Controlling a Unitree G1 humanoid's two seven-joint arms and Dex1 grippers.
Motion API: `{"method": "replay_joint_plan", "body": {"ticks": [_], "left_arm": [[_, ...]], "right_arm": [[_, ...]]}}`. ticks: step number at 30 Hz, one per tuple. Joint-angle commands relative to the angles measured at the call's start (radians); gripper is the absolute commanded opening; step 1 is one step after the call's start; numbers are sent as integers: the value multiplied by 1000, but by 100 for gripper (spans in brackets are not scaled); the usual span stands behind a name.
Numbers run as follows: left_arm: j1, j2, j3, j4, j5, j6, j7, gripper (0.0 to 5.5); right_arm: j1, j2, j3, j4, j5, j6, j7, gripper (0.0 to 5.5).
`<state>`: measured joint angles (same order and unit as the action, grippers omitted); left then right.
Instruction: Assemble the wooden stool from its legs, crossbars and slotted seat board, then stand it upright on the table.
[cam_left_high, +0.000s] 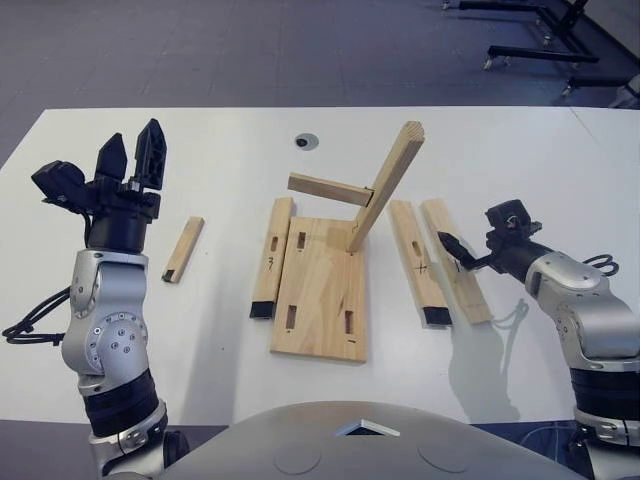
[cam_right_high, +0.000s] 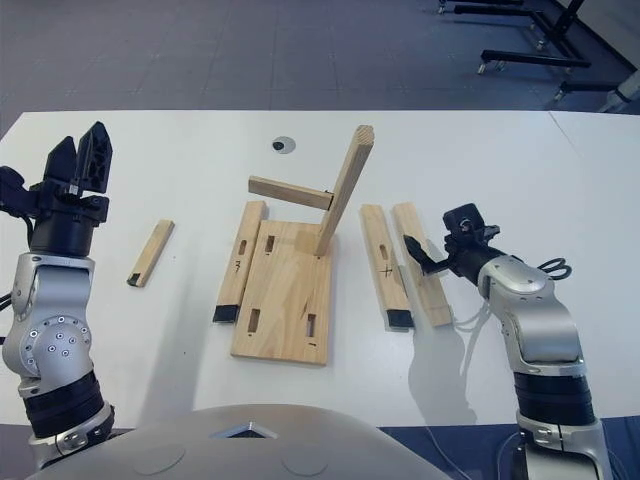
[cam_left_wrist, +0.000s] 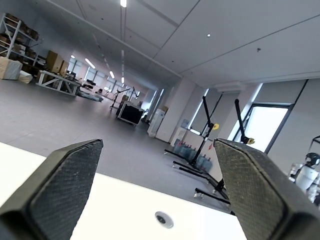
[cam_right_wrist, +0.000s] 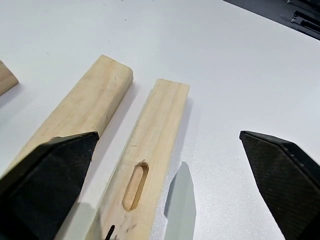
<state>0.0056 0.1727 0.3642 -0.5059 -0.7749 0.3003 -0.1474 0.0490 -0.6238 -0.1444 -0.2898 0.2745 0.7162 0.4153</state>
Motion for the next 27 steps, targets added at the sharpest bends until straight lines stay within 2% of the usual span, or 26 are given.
{"method": "replay_joint_plan", "body": {"ticks": [1,8,11,17,27], "left_arm": [[-3,-13,-20,-11,17,-18,11,406],[-10,-10,-38,-12,19,-26,9,406],[-10,-12,-46,-20,22,-29,12,406],[-17,-7,-59,-19,24,-30,9,406],[-55,0,-55,23,-35,2,-8,406]], "right_arm": [[29,-19,15,23,-31,6,10,521],[64,-14,5,33,-30,68,11,521],[96,-10,9,3,-21,179,-5,521],[113,55,-29,-28,29,335,-38,415],[110,112,-36,-19,41,332,-61,216]]}}
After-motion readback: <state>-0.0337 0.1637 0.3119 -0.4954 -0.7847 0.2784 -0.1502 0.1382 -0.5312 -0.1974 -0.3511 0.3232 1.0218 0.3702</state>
